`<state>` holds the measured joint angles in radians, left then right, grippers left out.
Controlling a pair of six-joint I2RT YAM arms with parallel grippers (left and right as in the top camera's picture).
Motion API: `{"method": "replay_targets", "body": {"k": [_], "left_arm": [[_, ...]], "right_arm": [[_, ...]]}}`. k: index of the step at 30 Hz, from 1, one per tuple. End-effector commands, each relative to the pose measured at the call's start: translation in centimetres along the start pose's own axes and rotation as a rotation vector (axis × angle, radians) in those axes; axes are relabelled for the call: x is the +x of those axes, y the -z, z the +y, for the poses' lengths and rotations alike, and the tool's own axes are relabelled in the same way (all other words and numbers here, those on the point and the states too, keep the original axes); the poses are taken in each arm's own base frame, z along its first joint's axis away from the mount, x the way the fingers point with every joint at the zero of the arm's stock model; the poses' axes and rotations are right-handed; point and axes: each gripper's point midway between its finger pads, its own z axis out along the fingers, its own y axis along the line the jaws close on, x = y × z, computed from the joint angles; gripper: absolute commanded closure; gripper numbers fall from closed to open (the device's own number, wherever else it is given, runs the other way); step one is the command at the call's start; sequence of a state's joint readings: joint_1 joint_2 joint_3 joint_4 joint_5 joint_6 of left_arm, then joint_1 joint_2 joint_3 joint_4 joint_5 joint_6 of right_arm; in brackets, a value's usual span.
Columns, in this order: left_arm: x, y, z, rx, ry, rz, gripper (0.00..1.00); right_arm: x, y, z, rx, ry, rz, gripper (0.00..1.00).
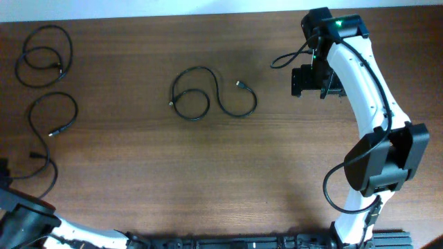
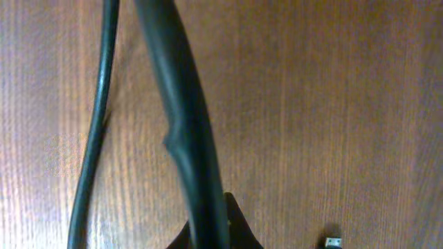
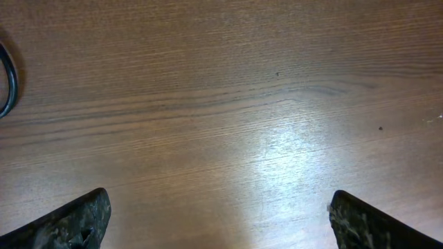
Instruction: Untangle cables
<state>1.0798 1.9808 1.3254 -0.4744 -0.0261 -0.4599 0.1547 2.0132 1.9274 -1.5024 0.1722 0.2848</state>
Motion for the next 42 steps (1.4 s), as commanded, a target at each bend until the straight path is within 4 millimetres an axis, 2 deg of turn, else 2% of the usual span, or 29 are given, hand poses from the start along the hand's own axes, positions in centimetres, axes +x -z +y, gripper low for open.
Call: {"method": "replay_targets", "body": {"k": [1, 3, 4, 5, 7, 9, 11, 14, 15, 18, 21, 24, 25, 27, 28, 30, 31, 32, 33, 35, 36, 37, 39, 41, 42], "left_arm": [[0.4, -2.0, -0.3, -0.015, -0.126, -0.003, 1.00], [1.5, -3.3, -0.4, -0.022, -0.152, 0.025, 1.00], [1.8, -3.9, -0.3, -0.027, -0.155, 0.034, 0.89], [1.7, -4.0, 0.0, -0.043, -0.154, 0.029, 0.69], [1.1, -3.8, 0.9, -0.100, -0.155, 0.000, 0.58], [0.4, -3.0, 0.5, -0.091, -0.154, -0.012, 0.52], [-1.0, -1.3, -0.5, -0.070, -0.134, -0.048, 0.46], [-3.3, 2.6, -4.1, 0.094, -0.074, -0.113, 0.05], [-3.9, 4.3, -5.2, 0.153, -0.072, -0.140, 0.01], [-3.7, 5.8, -6.1, 0.170, -0.073, -0.146, 0.00], [-2.6, 7.3, -8.5, 0.242, -0.091, -0.125, 0.10], [-2.4, 12.4, -12.5, 0.339, -0.156, -0.211, 0.09], [-0.9, 15.3, -15.4, 0.444, -0.210, -0.212, 0.07], [3.1, 18.4, -20.4, 0.644, -0.316, -0.138, 0.07], [6.2, 19.5, -23.0, 0.723, -0.381, -0.084, 0.07], [11.9, 20.1, -26.5, 0.776, -0.506, -0.014, 0.07], [16.2, 20.5, -28.2, 0.802, -0.624, 0.031, 0.10], [18.4, 20.8, -29.0, 0.815, -0.679, 0.055, 0.10], [21.8, 21.1, -30.1, 0.837, -0.753, 0.089, 0.09], [30.4, 21.1, -31.9, 0.858, -0.899, 0.179, 0.09], [34.0, 20.9, -32.3, 0.866, -0.958, 0.221, 0.10], [36.0, 20.5, -32.2, 0.857, -0.990, 0.243, 0.11], [43.5, 19.7, -31.6, 0.844, -1.116, 0.318, 0.11], [48.4, 20.1, -31.2, 0.872, -1.198, 0.355, 0.10], [50.0, 20.5, -31.1, 0.888, -1.226, 0.362, 0.10]], "right_arm": [[-0.1, 0.2, -0.5, 0.014, -0.009, -0.009, 0.01], [-0.1, 0.2, -0.5, 0.014, -0.009, -0.010, 0.02], [-0.1, 0.2, -0.5, 0.014, -0.009, -0.010, 0.01], [-0.1, 0.2, -0.5, 0.014, -0.009, -0.010, 0.02], [-0.1, 0.2, -0.5, 0.014, -0.009, -0.010, 0.02], [-0.1, 0.2, -0.5, 0.014, -0.009, -0.010, 0.01], [-0.1, 0.2, -0.5, 0.014, -0.009, -0.009, 0.01], [-0.1, 0.2, -0.5, 0.014, -0.009, -0.010, 0.02], [-0.1, 0.2, -0.5, 0.014, -0.009, -0.009, 0.02], [-0.1, 0.2, -0.5, 0.014, -0.009, -0.010, 0.02], [-0.1, 0.2, -0.5, 0.014, -0.009, -0.009, 0.02], [-0.1, 0.2, -0.5, 0.014, -0.009, -0.009, 0.02], [-0.1, 0.2, -0.5, 0.014, -0.009, -0.010, 0.02], [-0.1, 0.2, -0.5, 0.014, -0.009, -0.010, 0.02], [-0.1, 0.2, -0.5, 0.014, -0.009, -0.010, 0.02], [-0.1, 0.2, -0.5, 0.014, -0.009, -0.010, 0.02], [-0.1, 0.2, -0.5, 0.014, -0.009, -0.010, 0.01], [-0.1, 0.2, -0.5, 0.014, -0.009, -0.010, 0.01], [-0.1, 0.2, -0.5, 0.014, -0.009, -0.009, 0.02], [-0.1, 0.2, -0.5, 0.014, -0.009, -0.009, 0.01], [-0.1, 0.2, -0.5, 0.014, -0.009, -0.010, 0.01], [-0.1, 0.2, -0.5, 0.014, -0.009, -0.009, 0.01], [-0.1, 0.2, -0.5, 0.014, -0.009, -0.010, 0.01], [-0.1, 0.2, -0.5, 0.014, -0.009, -0.010, 0.02], [-0.1, 0.2, -0.5, 0.014, -0.009, -0.010, 0.01]]}}
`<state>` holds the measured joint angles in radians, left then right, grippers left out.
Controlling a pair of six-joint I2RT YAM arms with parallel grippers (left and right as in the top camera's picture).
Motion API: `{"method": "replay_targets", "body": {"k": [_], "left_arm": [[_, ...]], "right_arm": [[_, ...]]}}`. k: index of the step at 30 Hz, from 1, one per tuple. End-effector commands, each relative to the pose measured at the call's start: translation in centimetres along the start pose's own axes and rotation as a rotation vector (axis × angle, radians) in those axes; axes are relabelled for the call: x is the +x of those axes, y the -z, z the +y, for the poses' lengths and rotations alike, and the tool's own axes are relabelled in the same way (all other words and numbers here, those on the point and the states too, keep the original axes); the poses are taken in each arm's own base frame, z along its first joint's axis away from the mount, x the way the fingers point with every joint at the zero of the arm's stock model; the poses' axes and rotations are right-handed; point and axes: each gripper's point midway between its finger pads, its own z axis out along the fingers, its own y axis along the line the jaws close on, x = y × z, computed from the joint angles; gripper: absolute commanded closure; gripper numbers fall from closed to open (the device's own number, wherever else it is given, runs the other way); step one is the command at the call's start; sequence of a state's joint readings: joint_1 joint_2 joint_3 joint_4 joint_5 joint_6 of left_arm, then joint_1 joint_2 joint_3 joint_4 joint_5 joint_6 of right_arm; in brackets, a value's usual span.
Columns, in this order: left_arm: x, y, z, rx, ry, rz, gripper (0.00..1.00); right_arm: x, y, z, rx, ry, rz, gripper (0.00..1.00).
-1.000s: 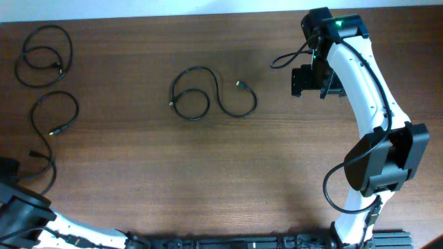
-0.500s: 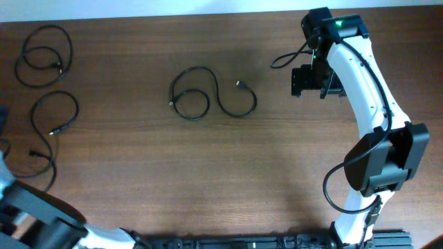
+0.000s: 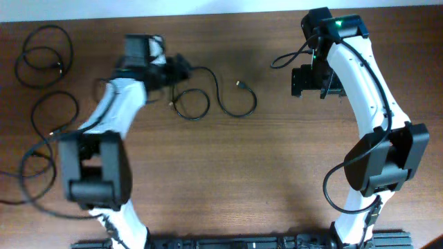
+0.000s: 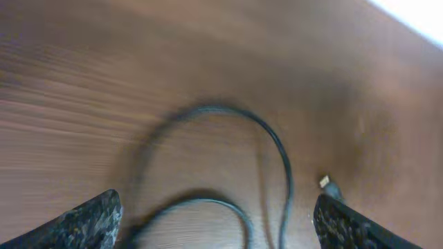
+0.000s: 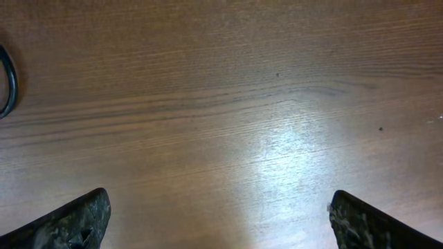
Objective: Untangle cables
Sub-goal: 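Reach the left gripper forward to the center black cable, then grasp the center cable with the left gripper and drag it upper-left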
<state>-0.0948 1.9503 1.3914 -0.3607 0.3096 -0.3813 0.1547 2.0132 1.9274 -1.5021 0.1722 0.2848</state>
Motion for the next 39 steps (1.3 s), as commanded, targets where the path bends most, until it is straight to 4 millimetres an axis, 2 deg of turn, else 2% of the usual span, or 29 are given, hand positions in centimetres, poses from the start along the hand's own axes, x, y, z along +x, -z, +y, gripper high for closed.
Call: {"method": "replay_targets", "body": {"k": [1, 3, 7, 11, 18, 20, 22, 25, 27, 29, 31, 34, 37, 39], "left_arm": [[3.5, -3.6, -5.3, 0.049, -0.131, 0.049, 0.10], [4.2, -4.3, -6.7, -0.008, -0.154, 0.020, 0.13], [6.4, -5.0, -7.2, -0.222, -0.156, -0.037, 0.12], [8.2, -5.6, -5.3, -0.377, -0.139, -0.045, 0.11], [10.3, -6.9, -3.5, -0.426, -0.120, 0.022, 0.12], [10.9, -7.4, -3.0, -0.439, -0.123, 0.043, 0.27], [10.9, -7.4, -2.9, -0.440, -0.123, 0.043, 0.33], [11.2, -7.3, -2.7, -0.449, -0.129, 0.057, 0.60], [11.4, -7.2, -2.6, -0.456, -0.130, 0.065, 0.84], [11.4, -7.2, -2.6, -0.455, -0.130, 0.065, 0.88], [10.6, -7.2, -2.4, -0.463, -0.140, 0.038, 1.00], [8.9, -6.4, -2.3, -0.479, -0.214, 0.010, 1.00], [4.3, -4.6, -3.8, -0.447, -0.312, -0.059, 1.00], [-1.3, -1.9, -4.8, -0.415, -0.262, -0.182, 1.00]], "right_arm": [[-0.1, 0.2, -0.5, 0.014, -0.009, -0.009, 0.01], [-0.1, 0.2, -0.5, 0.014, -0.009, -0.009, 0.01], [-0.1, 0.2, -0.5, 0.014, -0.009, -0.009, 0.01], [-0.1, 0.2, -0.5, 0.014, -0.009, -0.009, 0.02], [-0.1, 0.2, -0.5, 0.014, -0.009, -0.009, 0.01], [-0.1, 0.2, -0.5, 0.014, -0.009, -0.009, 0.02], [-0.1, 0.2, -0.5, 0.014, -0.009, -0.009, 0.02], [-0.1, 0.2, -0.5, 0.014, -0.009, -0.009, 0.01], [-0.1, 0.2, -0.5, 0.014, -0.009, -0.009, 0.02], [-0.1, 0.2, -0.5, 0.014, -0.009, -0.009, 0.01], [-0.1, 0.2, -0.5, 0.014, -0.009, -0.009, 0.02], [-0.1, 0.2, -0.5, 0.014, -0.009, -0.009, 0.01], [-0.1, 0.2, -0.5, 0.014, -0.009, -0.009, 0.01], [-0.1, 0.2, -0.5, 0.014, -0.009, -0.009, 0.02]]}}
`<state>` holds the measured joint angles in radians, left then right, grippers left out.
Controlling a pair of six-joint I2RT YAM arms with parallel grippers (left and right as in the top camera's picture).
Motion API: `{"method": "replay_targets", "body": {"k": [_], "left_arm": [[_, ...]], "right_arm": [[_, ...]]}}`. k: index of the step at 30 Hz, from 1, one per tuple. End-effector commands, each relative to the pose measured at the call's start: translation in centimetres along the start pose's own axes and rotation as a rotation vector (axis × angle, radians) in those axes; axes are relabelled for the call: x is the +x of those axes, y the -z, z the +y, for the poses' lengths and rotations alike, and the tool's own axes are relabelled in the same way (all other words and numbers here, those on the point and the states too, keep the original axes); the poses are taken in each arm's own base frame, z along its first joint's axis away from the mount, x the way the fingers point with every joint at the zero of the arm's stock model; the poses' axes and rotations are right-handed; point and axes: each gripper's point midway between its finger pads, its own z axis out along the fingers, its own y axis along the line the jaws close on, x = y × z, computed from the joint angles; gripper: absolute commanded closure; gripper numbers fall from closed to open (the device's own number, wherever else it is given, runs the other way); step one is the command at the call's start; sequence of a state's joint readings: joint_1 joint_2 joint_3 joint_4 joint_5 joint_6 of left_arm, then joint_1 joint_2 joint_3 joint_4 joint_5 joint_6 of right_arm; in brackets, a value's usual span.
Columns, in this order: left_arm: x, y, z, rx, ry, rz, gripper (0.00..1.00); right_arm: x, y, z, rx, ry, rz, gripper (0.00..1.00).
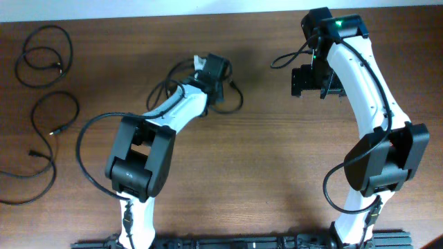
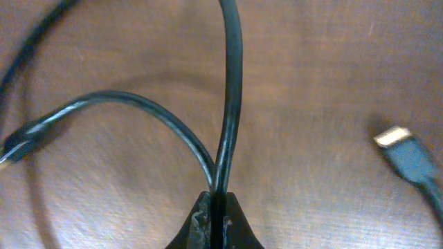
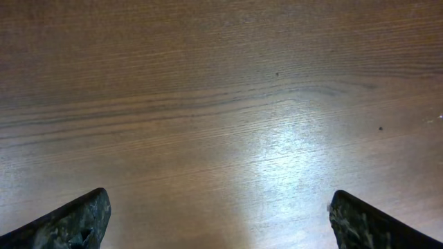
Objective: Untangle cables
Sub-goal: 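Grasp the center cable with the left gripper and drag it upper-left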
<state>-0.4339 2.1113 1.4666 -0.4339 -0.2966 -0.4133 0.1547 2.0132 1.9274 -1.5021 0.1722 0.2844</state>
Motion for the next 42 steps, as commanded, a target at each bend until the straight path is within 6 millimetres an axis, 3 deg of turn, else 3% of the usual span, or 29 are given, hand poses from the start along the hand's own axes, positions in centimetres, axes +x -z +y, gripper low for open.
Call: {"method": "replay_targets", "body": {"k": [1, 2, 4, 6, 8, 11, 14, 17, 20, 23, 28, 32, 35, 38, 40, 42], "left_arm": [[-8.9, 4.3, 2.4, 0.013, 0.048, -0.191, 1.00], [-11.8, 5.3, 3.8, 0.034, 0.095, -0.239, 1.00], [-15.6, 6.4, 5.7, 0.099, 0.161, -0.319, 1.00], [-18.0, 6.8, 7.3, 0.185, 0.203, -0.380, 1.00], [-17.8, 6.2, 8.0, 0.241, 0.211, -0.352, 1.00], [-18.4, 5.8, 13.0, -0.014, 0.164, -0.402, 1.00], [-20.0, 6.6, 15.7, -0.160, -0.043, -0.463, 1.00], [-19.8, 6.5, 20.5, -0.273, 0.006, -0.445, 1.00], [-19.3, 6.1, 23.7, -0.296, 0.040, -0.420, 1.00], [-17.8, 5.6, 26.7, -0.306, 0.192, -0.376, 1.00], [-16.8, 4.1, 24.9, -0.188, 0.182, -0.323, 1.00], [-15.2, 2.0, 24.6, -0.170, 0.259, -0.269, 1.00], [-13.3, -0.6, 25.6, -0.221, 0.260, -0.210, 0.90], [-13.1, -0.6, 27.4, -0.278, 0.279, -0.212, 0.83], [-12.7, -0.6, 28.8, -0.293, 0.296, -0.202, 0.63], [-12.2, -0.7, 29.2, -0.290, 0.298, -0.184, 0.57]], "right_arm": [[-0.1, 0.2, -0.5, 0.014, -0.009, -0.009, 0.01], [-0.1, 0.2, -0.5, 0.014, -0.009, -0.009, 0.01], [-0.1, 0.2, -0.5, 0.014, -0.009, -0.009, 0.01], [-0.1, 0.2, -0.5, 0.014, -0.009, -0.009, 0.01], [-0.1, 0.2, -0.5, 0.014, -0.009, -0.009, 0.01], [-0.1, 0.2, -0.5, 0.014, -0.009, -0.009, 0.02], [-0.1, 0.2, -0.5, 0.014, -0.009, -0.009, 0.01], [-0.1, 0.2, -0.5, 0.014, -0.009, -0.009, 0.02], [-0.1, 0.2, -0.5, 0.014, -0.009, -0.009, 0.01], [-0.1, 0.2, -0.5, 0.014, -0.009, -0.009, 0.02], [-0.1, 0.2, -0.5, 0.014, -0.009, -0.009, 0.02], [-0.1, 0.2, -0.5, 0.014, -0.009, -0.009, 0.02], [-0.1, 0.2, -0.5, 0.014, -0.009, -0.009, 0.02], [-0.1, 0.2, -0.5, 0.014, -0.009, -0.009, 0.01], [-0.1, 0.2, -0.5, 0.014, -0.009, -0.009, 0.02], [-0.1, 0.2, -0.5, 0.014, -0.009, -0.009, 0.02]]}}
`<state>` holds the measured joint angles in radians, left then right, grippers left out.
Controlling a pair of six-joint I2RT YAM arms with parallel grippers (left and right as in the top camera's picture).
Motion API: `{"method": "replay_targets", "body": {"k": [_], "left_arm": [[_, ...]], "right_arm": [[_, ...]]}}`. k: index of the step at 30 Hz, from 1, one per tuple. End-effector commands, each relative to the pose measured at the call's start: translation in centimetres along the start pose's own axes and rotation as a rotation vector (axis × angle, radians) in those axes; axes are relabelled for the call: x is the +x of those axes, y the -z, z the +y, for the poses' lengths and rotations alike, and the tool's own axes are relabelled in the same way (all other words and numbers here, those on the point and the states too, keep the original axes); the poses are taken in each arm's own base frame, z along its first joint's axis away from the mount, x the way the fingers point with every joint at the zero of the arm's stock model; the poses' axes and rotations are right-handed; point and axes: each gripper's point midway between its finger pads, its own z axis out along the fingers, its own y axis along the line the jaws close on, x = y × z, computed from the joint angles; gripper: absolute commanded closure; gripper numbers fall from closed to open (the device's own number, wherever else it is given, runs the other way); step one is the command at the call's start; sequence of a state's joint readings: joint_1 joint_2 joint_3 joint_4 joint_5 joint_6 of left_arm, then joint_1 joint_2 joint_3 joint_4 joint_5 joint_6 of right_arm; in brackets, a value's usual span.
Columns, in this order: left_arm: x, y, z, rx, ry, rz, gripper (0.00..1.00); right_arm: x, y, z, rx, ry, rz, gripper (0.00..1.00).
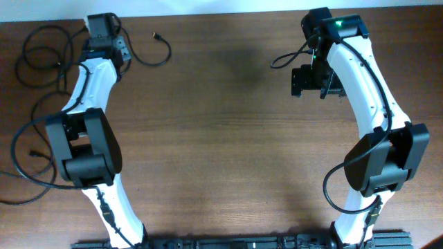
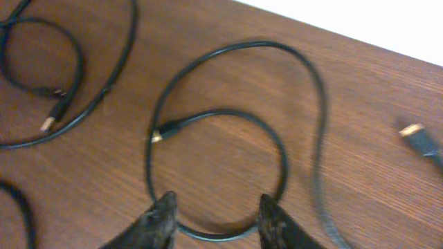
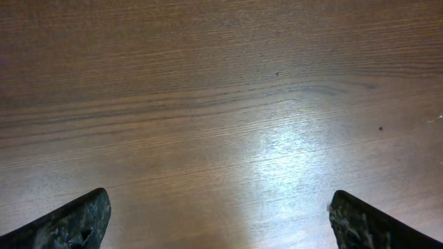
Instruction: Untangle cables
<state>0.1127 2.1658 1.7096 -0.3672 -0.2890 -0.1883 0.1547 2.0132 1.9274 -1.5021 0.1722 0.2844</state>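
Observation:
A thin black cable (image 2: 216, 169) lies on the wooden table as a loop with a gold plug inside it. Its tail (image 1: 166, 50) runs right to a second plug (image 1: 154, 33). My left gripper (image 2: 216, 216) hangs low over the near arc of that loop, fingers (image 2: 160, 214) apart, gripping nothing. In the overhead view the left gripper (image 1: 114, 50) is at the far left corner and the arm hides the loop. My right gripper (image 3: 220, 218) is open over bare wood at the far right (image 1: 315, 81).
A coiled black cable (image 1: 47, 48) lies just left of the left gripper, also seen in the wrist view (image 2: 41, 76). A longer black cable (image 1: 31, 149) winds down the left side. The table's far edge (image 2: 387, 41) is close behind the loop.
My left gripper was shut on the cable in the far middle of the table. Now it stands open at the far left corner, with the cable lying there. The right arm has not moved.
The cable lay looped in the far middle, with my left arm at the near left edge. Then my left gripper was open over that cable, then shut on it. Now the cable lies at the far left beside the other cables, let go.

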Motion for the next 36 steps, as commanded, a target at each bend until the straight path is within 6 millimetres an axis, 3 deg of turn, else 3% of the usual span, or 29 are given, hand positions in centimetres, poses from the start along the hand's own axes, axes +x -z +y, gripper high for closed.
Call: {"method": "replay_targets", "body": {"k": [1, 3, 6, 11, 13, 15, 17, 18, 20, 22, 24, 25, 26, 27, 28, 31, 36], "left_arm": [[0.1, -0.3, 1.7, -0.017, -0.008, 0.024, 0.56], [0.6, -0.3, 0.2, 0.072, -0.062, 0.043, 0.57], [1.3, 0.7, -4.5, 0.328, -0.074, 0.077, 0.43], [4.7, -0.3, -7.1, 0.365, -0.113, 0.159, 0.23], [4.7, 0.1, -7.1, 0.365, -0.115, 0.166, 0.20], [3.4, 2.4, -6.4, 0.365, -0.111, 0.157, 0.12], [1.4, 7.2, -5.3, 0.367, -0.109, 0.143, 0.07], [0.4, 10.9, -4.4, 0.370, -0.109, 0.136, 0.06], [-0.9, 16.4, -3.1, 0.384, -0.106, 0.108, 0.06], [-2.3, 20.8, -2.0, 0.394, -0.100, 0.046, 0.01], [-3.5, 23.6, -1.4, 0.403, -0.094, -0.013, 0.01], [-3.5, 24.2, -1.2, 0.403, -0.093, -0.018, 0.01], [-3.0, 24.5, -1.0, 0.402, -0.095, 0.000, 0.01], [-2.4, 24.5, -1.0, 0.403, -0.098, 0.025, 0.01], [-2.1, 24.5, -0.9, 0.403, -0.099, 0.039, 0.01], [-2.0, 24.5, -0.9, 0.401, -0.100, 0.043, 0.01], [-2.0, 24.5, -0.9, 0.402, -0.100, 0.043, 0.01]], "right_arm": [[-0.1, 0.2, -0.5, 0.014, -0.009, -0.009, 0.01], [-0.1, 0.2, -0.5, 0.014, -0.009, -0.009, 0.01], [-0.1, 0.2, -0.5, 0.014, -0.009, -0.009, 0.01], [-0.1, 0.2, -0.5, 0.014, -0.009, -0.009, 0.01], [-0.1, 0.2, -0.5, 0.014, -0.009, -0.009, 0.01], [-0.1, 0.2, -0.5, 0.014, -0.009, -0.009, 0.01], [-0.1, 0.2, -0.5, 0.014, -0.009, -0.009, 0.01], [-0.1, 0.2, -0.5, 0.014, -0.009, -0.009, 0.02], [-0.1, 0.2, -0.5, 0.014, -0.009, -0.009, 0.02], [-0.1, 0.2, -0.5, 0.014, -0.009, -0.009, 0.01], [-0.2, 0.2, -0.4, 0.011, -0.010, -0.013, 0.02], [-0.5, 0.2, 0.2, -0.021, -0.014, -0.024, 0.01], [0.0, 0.3, 1.4, -0.096, -0.011, 0.006, 0.01], [2.2, 0.5, 2.3, -0.153, -0.004, 0.100, 0.01], [2.1, 1.0, 2.8, -0.189, -0.003, 0.096, 0.01], [3.5, 2.5, 2.5, -0.203, -0.013, 0.119, 0.02], [6.9, 9.5, 2.1, -0.253, 0.003, -0.042, 0.02]]}}
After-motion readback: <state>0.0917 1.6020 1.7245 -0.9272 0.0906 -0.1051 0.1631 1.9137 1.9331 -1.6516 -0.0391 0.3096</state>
